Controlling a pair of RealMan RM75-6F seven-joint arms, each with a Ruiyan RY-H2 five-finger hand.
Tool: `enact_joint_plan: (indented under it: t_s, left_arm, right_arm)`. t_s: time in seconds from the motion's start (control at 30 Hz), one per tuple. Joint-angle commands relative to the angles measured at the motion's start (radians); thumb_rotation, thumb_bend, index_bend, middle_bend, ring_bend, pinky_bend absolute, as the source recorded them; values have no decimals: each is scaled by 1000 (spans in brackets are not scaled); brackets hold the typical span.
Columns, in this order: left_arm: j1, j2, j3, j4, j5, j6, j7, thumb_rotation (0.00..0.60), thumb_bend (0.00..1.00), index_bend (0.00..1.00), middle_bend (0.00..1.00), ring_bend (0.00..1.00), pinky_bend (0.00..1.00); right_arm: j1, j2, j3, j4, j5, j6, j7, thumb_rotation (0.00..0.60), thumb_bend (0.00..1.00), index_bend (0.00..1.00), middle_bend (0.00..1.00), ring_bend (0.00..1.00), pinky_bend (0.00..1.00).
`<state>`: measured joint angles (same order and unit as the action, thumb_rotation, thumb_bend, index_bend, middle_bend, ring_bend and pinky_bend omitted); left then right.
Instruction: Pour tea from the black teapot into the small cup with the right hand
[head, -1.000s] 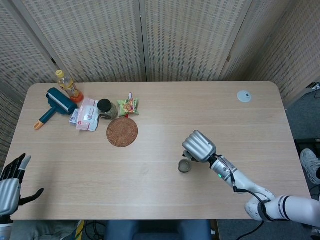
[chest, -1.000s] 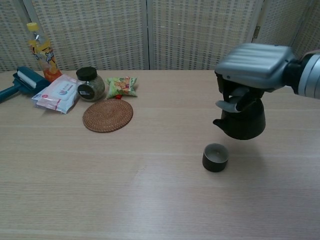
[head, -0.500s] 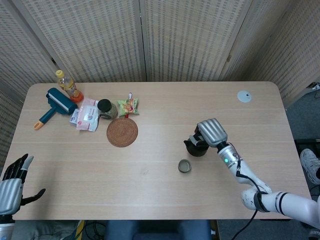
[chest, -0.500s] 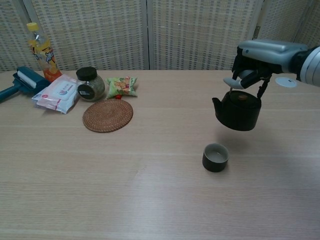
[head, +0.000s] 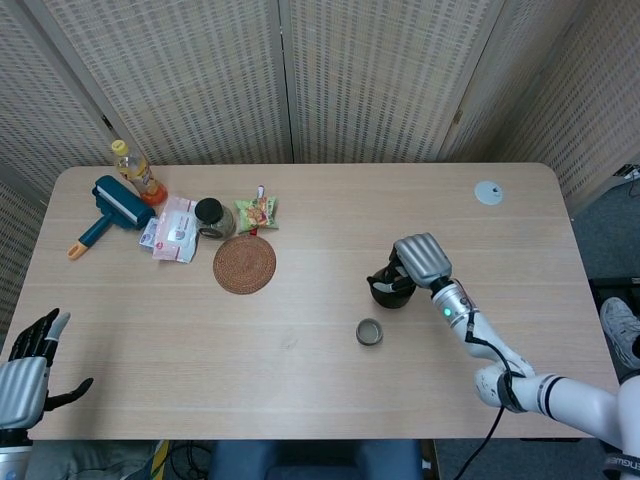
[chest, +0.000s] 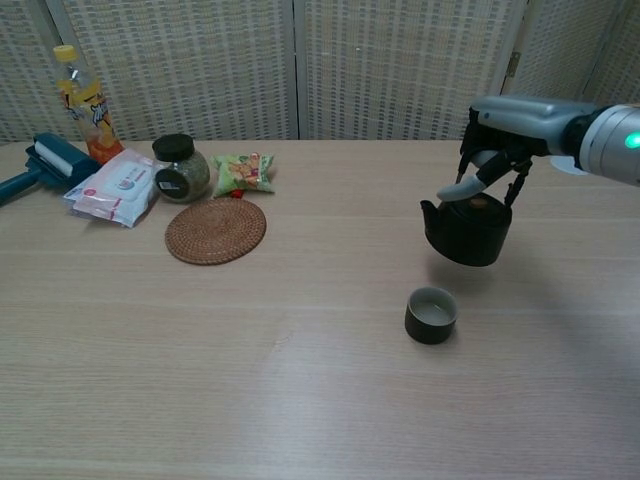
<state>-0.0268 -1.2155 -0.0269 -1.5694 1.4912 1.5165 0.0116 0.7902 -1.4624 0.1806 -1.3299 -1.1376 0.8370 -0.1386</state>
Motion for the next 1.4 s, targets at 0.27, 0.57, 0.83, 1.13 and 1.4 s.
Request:
enact_joint_plan:
  t_s: [0.27,0.57,0.83,1.13,1.4]
  left_arm:
    - [0,-4,5,8,1,-4,-9,600,182,31,0,3,56]
    - [3,-3,6,10,1,-1,-14,600,181,31,0,3,56]
    - [4,-4,7,14,0,-1,-16,600,182,30,0,3,56]
    - [5,-5,7,19,1,0,-21,600,181,31,0,3,56]
    - [7,-7,7,25,-3,-1,-25,600,182,30,0,3,56]
  right_arm:
    - [19,-11,-17,14,2,-13,-85,354,0,956,881,757,663]
    - [36,-40,-27,43,11,-19,-152,354,0,916,852,723,627]
    - [44,-57,-33,65,25,-33,-186,353,0,902,840,715,613]
    - [50,-73,-41,81,46,-45,-222,353,0,881,825,699,581]
    - [56,-92,-48,100,58,-43,-263,353,0,861,808,678,572]
